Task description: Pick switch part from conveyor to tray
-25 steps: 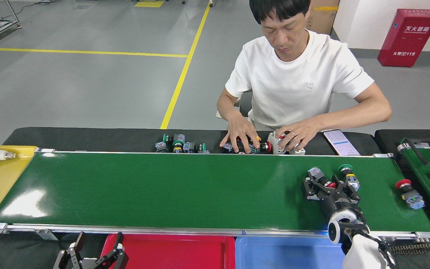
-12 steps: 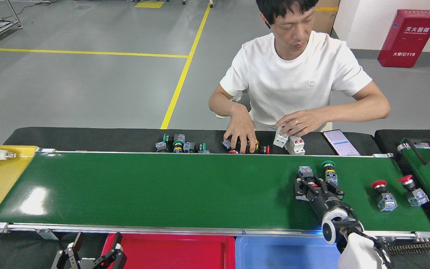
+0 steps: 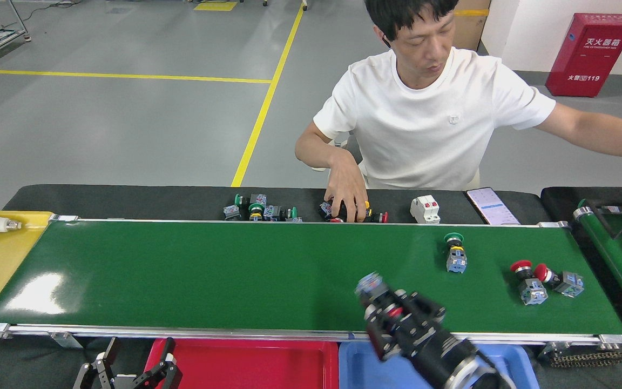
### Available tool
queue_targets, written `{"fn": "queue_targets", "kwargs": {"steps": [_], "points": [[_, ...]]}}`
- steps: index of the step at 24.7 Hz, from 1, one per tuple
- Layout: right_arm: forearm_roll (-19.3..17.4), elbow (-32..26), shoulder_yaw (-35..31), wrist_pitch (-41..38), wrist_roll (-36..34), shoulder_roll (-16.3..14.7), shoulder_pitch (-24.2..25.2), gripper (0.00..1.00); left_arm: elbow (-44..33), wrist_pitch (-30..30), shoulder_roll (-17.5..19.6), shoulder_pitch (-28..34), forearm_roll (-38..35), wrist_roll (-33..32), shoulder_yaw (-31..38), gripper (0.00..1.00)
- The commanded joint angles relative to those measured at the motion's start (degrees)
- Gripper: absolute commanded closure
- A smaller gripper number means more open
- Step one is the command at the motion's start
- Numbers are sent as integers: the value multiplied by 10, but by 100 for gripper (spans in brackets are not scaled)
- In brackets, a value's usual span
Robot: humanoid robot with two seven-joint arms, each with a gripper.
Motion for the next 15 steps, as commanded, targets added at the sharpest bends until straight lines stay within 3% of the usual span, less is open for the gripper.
{"fn": "queue_targets", "kwargs": {"steps": [1,2,3,6,11,15], "points": [[19,-8,30,-26,2,3,1,46,-7,0,3,-1,1,5,0,0],[32,-6,45,-25,2,8,2,21,-7,0,3,-1,1,5,-1,0],[49,-2,57,-22,2,12,1,2,-7,0,3,-1,1,5,-2,0],[81,10,70,-14,2,26,0,2,-7,0,2,-2,1,4,-2,0],[81,7,64,-13,0,30,-18,2,-7,0,3,-2,1,4,3,0],[82,7,-2,51,-2,31,-48,3,-7,0,5,-2,0,4,4,0]]}}
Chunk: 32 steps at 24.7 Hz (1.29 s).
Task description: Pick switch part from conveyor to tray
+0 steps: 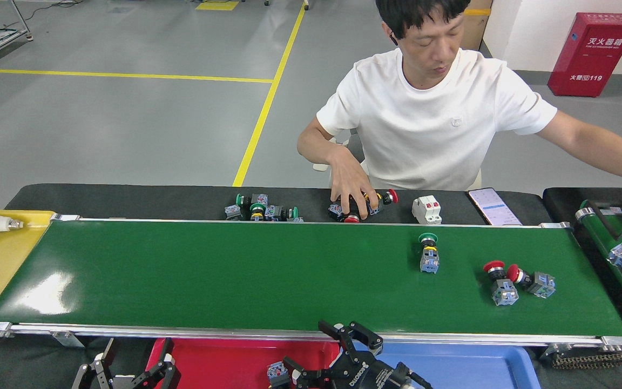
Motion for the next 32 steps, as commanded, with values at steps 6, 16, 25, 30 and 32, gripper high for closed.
{"fn": "queue_targets", "kwargs": {"steps": [6,16,25,30,32], "points": [[1,-22,-85,279,-22,-15,-32,3,-7,2,4,-1,0,4,2,0],[-17,-26,-284,178,-121,-80,90,0,-7,2,4,1,0,4,7,0],[-23,-26,-298,104,-155,-52,145,2,-7,1,22,-1,0,5,5,0],[11,-5,-253,140,-104,-21,76,3,-5,1,46,-17,-1,5,-48,0],[49,26,-206,184,-102,-5,37,3,-1,1,59,-30,-2,3,-77,0]]}}
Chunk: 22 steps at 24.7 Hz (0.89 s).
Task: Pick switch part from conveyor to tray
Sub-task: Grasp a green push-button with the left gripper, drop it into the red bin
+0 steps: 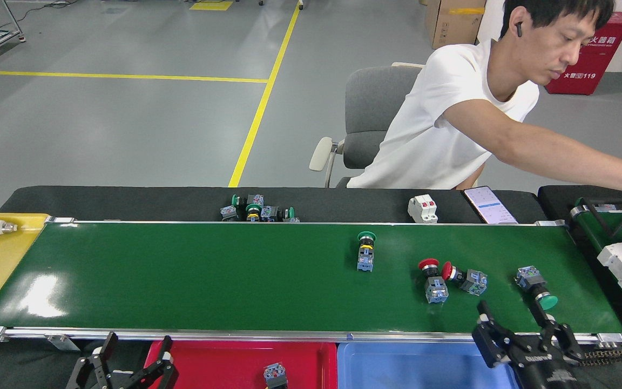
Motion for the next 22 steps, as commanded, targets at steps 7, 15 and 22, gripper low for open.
{"fn": "queue_targets", "kwargs": {"steps": [7,15,22], "points": [[24,136,162,122,30,11,-119,3,77,2,0,-131,-57,-6,-110,0],[23,169,205,118,47,33,-149,12,196,15,-31,-239,-60,-26,-181,0],[23,152,244,116,51,33,-147,11,326,59,-83,-336,-125,-25,-184,0]]}}
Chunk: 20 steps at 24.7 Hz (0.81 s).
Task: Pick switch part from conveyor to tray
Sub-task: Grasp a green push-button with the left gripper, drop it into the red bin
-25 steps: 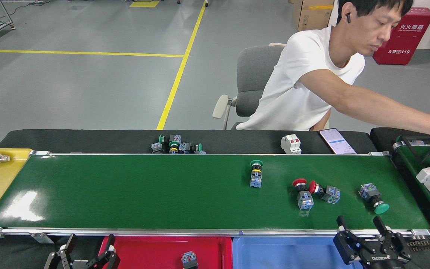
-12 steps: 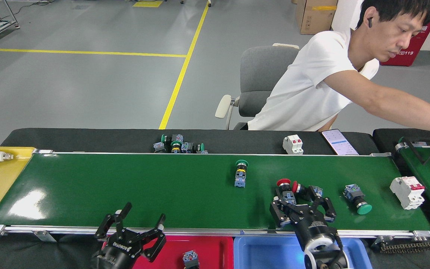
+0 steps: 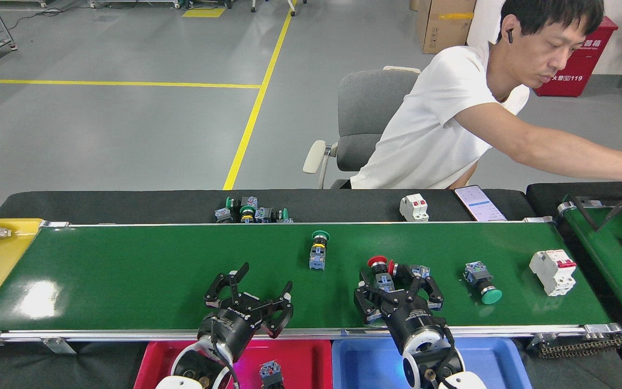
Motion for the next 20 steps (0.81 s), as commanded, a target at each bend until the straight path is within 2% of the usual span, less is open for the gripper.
{"fn": "queue_targets", "kwargs": {"steps": [1,6,7,9,12,14,16,18,19,20], "points": [[-2,-1,15,-2,9,2,1,12,20,18,-5,-25,-4,3,-5,0],[-2,-1,36,-1,11,12,0,13,79,42,-14,-63,-3,5,-17,0],[-1,1,39,1,11,16,-3,17,85,43,-19,-69,-3,5,-20,0],[-1,5,41,0,11,24,-7,29,105,50,-22,-85,-3,5,-22,0],[-2,13,44,-4,27,28,-11,61,143,61,-23,-111,-3,9,-22,1],[-3,14,49,-16,35,28,-13,75,163,74,-22,-121,-3,9,-22,17],[-3,18,49,-19,40,29,-13,83,190,76,-20,-136,-2,9,-22,28],[-4,16,48,-21,39,29,-13,89,210,72,-18,-141,2,11,-19,57],[-7,11,47,-25,39,28,-14,89,210,69,-13,-141,3,11,-19,78],[-12,6,46,-28,39,28,-13,89,210,69,-13,-141,3,11,-17,91]]}}
